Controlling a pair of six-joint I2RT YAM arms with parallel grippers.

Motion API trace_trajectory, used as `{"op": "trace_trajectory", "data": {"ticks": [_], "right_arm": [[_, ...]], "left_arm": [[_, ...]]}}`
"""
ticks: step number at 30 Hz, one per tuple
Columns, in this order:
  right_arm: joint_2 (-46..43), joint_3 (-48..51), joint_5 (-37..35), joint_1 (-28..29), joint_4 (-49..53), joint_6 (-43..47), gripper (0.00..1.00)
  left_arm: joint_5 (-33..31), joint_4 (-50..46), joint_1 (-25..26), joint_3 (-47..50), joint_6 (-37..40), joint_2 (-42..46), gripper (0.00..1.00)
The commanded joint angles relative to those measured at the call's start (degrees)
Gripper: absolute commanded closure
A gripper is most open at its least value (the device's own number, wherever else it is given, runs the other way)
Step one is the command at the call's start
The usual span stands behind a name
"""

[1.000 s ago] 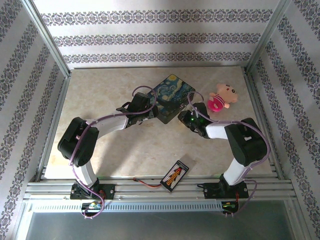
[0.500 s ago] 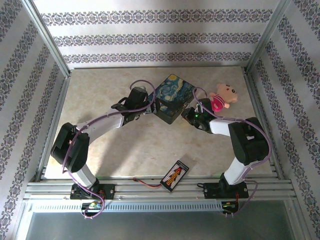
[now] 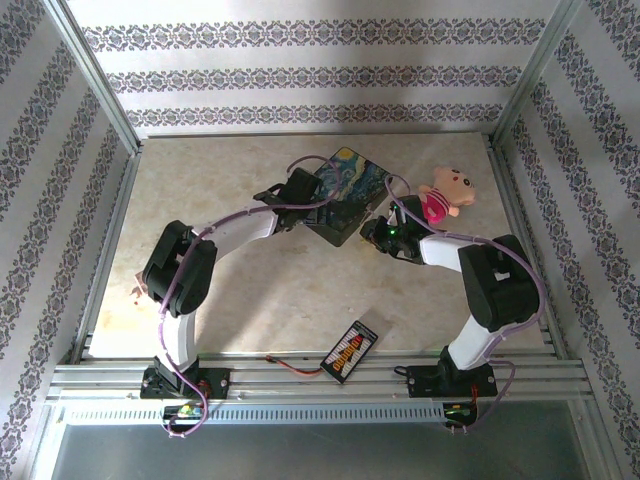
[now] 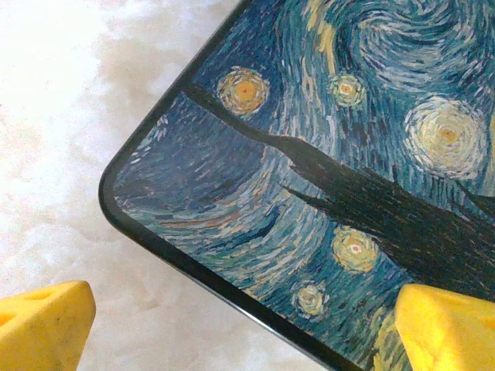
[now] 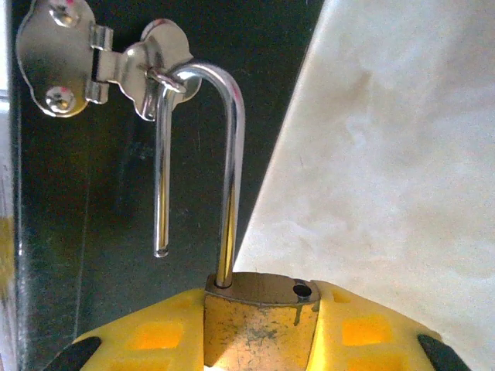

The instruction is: Unlock a padlock with a key

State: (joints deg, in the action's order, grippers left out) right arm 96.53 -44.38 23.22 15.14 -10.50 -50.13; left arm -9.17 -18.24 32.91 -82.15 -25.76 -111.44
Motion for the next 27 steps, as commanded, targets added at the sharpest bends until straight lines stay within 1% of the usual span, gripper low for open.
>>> {"op": "trace_trajectory", "data": {"ticks": [1, 5, 9, 12, 16, 22, 24, 27], "right_arm": [[-3.6, 1.1, 2.1, -0.2, 3.8, 2.5, 1.0], [-5.2, 2.6, -0.4, -1.4, 6.0, 3.2, 1.0], [-4.8, 3.6, -1.9, -3.3, 3.5, 2.1, 1.0], [-2.8, 3.2, -2.0, -3.4, -1.0, -0.5, 1.0], [0.1, 4.2, -2.4, -3.1, -10.6, -6.9, 1.0], [1.6, 6.3, -6.5, -2.5, -21.2, -14.5, 1.0], [1.5, 7.0, -7.8, -2.4, -23.9, -16.0, 1.0], [0.6, 7.7, -10.1, -2.3, -25.2, -17.1, 1.0]], "left_arm": [[-6.4, -8.9, -0.7, 0.4, 2.7, -3.7, 0.0], [-7.2, -9.8, -1.8, 0.8, 2.3, -4.5, 0.03], [-7.4, -9.8, -1.9, 1.4, 2.1, -4.4, 0.04], [-6.3, -9.6, -2.0, 1.6, 1.8, -4.3, 0.05], [-6.0, -9.4, -1.9, 2.2, 1.5, -4.1, 0.06], [-5.4, -8.6, -2.0, 4.1, 1.1, -3.4, 0.07], [-5.4, -8.4, -1.9, 4.5, 0.9, -3.5, 0.07], [-5.2, -8.3, -2.0, 4.6, 0.8, -3.8, 0.07]]}}
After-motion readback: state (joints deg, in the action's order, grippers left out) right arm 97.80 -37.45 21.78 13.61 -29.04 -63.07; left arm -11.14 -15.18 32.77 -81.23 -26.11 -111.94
